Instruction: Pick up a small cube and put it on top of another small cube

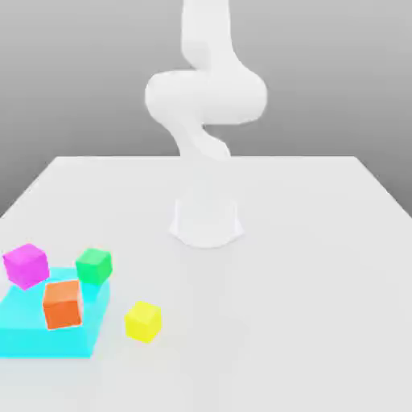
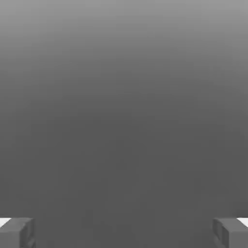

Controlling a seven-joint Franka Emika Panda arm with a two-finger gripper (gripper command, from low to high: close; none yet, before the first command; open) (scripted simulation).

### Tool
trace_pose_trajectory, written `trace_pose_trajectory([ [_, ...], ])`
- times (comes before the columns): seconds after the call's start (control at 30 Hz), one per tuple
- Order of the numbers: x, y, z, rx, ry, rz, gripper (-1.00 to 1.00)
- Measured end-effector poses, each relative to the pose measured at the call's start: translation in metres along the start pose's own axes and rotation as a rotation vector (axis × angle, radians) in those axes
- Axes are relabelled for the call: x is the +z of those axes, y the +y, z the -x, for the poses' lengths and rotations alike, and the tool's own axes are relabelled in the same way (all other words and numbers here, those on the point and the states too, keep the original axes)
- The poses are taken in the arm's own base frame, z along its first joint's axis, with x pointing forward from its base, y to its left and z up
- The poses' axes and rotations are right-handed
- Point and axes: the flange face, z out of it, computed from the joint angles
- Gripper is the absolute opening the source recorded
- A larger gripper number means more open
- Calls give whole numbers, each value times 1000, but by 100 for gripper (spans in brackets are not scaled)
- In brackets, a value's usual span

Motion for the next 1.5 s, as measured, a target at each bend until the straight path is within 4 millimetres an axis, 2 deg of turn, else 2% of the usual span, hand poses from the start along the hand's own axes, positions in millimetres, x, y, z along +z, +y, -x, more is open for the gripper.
trace_pose_trajectory([
  [0.17, 90, 39, 3, -157, -125, 38, 0],
  [0.37, 182, 92, 29, -344, -269, 76, 0],
  [0.53, 245, 141, 65, -503, -387, 103, 0],
  [0.67, 283, 183, 98, -633, -481, 123, 0],
  [0.87, 318, 248, 151, -829, -622, 149, 0],
  [1.0, 326, 295, 183, -953, -716, 169, 0],
  [1.07, 328, 312, 190, -985, -741, 178, 0],
  [1.33, 351, 323, 200, -1027, -740, 182, 0],
  [1.5, 366, 333, 213, -1024, -745, 180, 0],
])
